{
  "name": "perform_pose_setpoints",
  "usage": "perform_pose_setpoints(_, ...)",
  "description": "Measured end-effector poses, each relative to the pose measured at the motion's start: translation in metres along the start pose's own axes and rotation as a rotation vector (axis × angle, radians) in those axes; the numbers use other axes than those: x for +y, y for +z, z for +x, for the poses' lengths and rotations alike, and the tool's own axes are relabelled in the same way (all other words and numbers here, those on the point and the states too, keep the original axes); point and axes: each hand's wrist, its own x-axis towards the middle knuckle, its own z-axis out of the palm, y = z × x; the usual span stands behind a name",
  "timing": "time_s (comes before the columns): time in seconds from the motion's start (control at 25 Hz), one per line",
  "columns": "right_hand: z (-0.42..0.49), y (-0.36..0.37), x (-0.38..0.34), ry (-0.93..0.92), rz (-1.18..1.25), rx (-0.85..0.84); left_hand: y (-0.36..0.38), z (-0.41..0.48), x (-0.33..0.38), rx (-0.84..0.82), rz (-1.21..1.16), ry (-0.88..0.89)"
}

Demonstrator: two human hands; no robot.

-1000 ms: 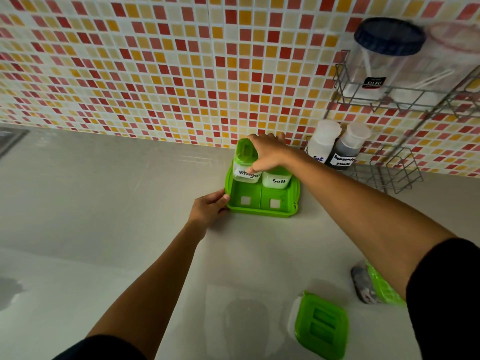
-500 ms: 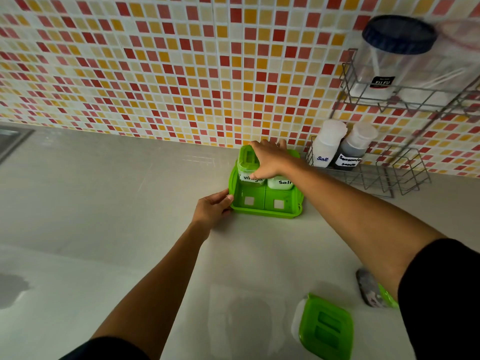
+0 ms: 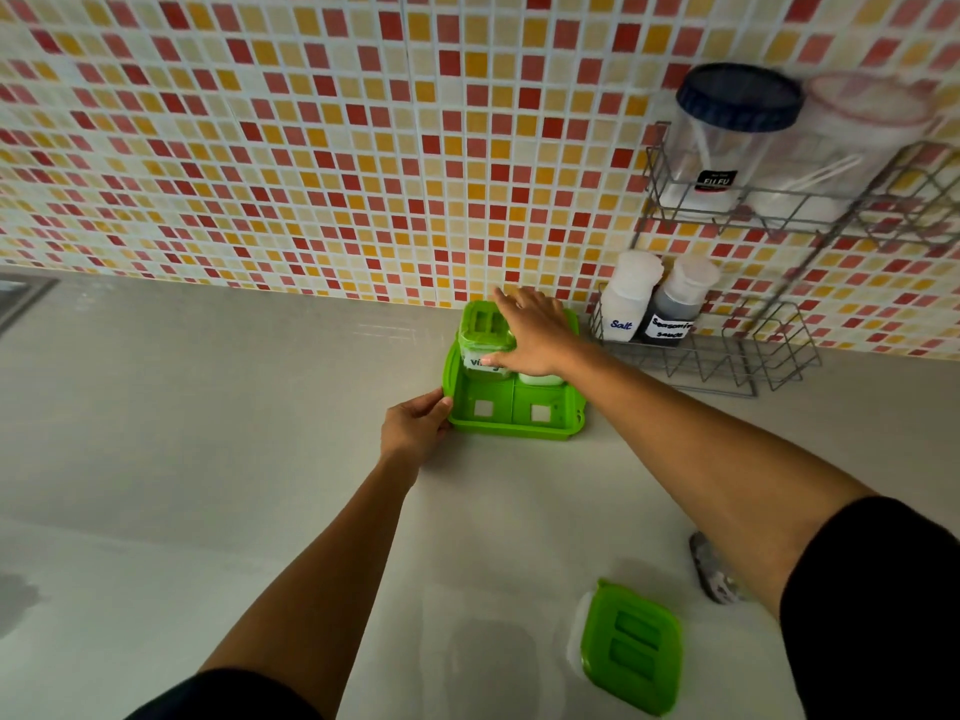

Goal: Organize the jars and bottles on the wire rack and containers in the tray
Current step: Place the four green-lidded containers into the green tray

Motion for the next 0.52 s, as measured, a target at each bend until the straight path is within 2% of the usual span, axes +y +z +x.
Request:
perform_pose_setpoints(0.2,-0.076,-0.015,0.006,-0.023,0.207,-0.016,0.008,-0.006,0.002,0.14,0.202,0.056)
perform_pose_setpoints(0.28,-0.121,-0.009,0.004,-0.048,0.284,-0.068,0.01,-0.009,0.006,0.14,0.289,0.065)
perform_pose_setpoints(0.44,-0.213,0.018,-0.005,-0.093,0.292,-0.344,0.01,-0.024,0.01,0.085,0.356,0.034)
perform_pose_setpoints(0.52,-0.242,0.028,-0.007,-0.066,0.222,-0.477,0.012,-0.035,0.008,0.087,0.437,0.087)
